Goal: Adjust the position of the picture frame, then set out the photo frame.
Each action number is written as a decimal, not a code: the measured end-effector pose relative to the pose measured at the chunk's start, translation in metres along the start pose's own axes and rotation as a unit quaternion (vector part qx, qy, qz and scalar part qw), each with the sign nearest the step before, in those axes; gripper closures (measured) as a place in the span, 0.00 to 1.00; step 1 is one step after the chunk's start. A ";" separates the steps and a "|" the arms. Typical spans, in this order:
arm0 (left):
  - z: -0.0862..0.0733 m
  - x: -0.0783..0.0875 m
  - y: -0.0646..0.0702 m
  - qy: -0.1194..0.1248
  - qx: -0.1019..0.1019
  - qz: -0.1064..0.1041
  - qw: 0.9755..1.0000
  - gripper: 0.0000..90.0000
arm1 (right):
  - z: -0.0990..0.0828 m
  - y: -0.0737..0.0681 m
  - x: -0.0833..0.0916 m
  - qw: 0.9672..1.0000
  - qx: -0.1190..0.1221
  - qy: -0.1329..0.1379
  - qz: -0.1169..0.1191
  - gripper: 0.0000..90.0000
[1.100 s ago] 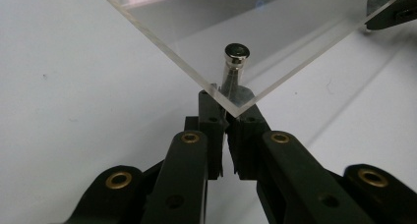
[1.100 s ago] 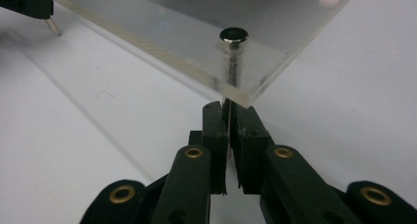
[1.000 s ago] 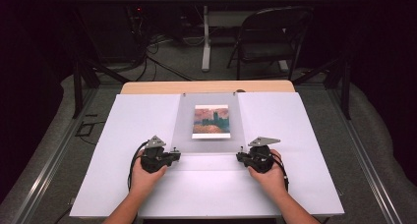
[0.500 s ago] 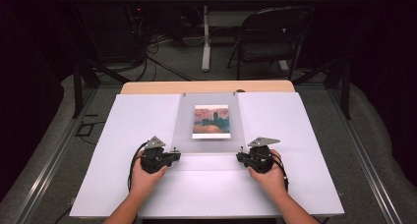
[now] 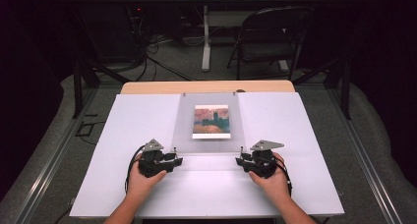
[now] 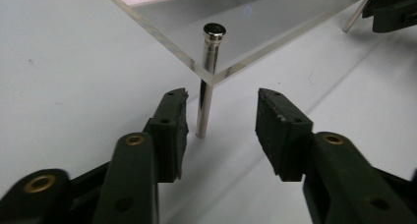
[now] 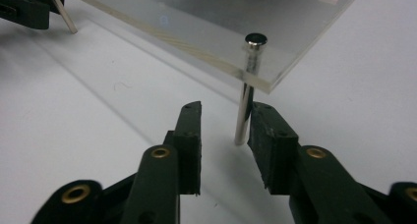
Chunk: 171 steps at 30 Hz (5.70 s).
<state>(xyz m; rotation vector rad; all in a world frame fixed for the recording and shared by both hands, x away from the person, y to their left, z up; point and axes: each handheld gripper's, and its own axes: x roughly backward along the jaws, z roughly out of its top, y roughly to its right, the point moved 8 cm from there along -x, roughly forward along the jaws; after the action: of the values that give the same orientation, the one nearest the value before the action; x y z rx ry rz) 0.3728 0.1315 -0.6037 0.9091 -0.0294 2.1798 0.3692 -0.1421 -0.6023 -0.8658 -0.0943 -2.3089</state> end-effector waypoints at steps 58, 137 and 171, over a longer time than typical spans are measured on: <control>0.040 0.043 -0.035 0.064 0.010 0.054 0.996 0.45 | 0.031 0.022 0.040 0.999 0.022 0.010 -0.028 0.47; 0.116 -0.075 -0.095 0.000 0.128 0.056 0.990 0.37 | 0.121 0.094 -0.084 0.990 -0.139 -0.013 -0.028 0.42; 0.108 -0.083 -0.098 0.045 0.188 0.054 0.980 0.37 | 0.104 0.092 -0.100 0.973 -0.230 0.005 -0.023 0.30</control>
<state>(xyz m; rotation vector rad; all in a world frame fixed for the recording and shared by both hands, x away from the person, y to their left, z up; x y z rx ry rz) 0.5396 0.1163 -0.5992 1.0320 0.3977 2.3694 0.5396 -0.1280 -0.5970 -1.0829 0.4474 -2.4188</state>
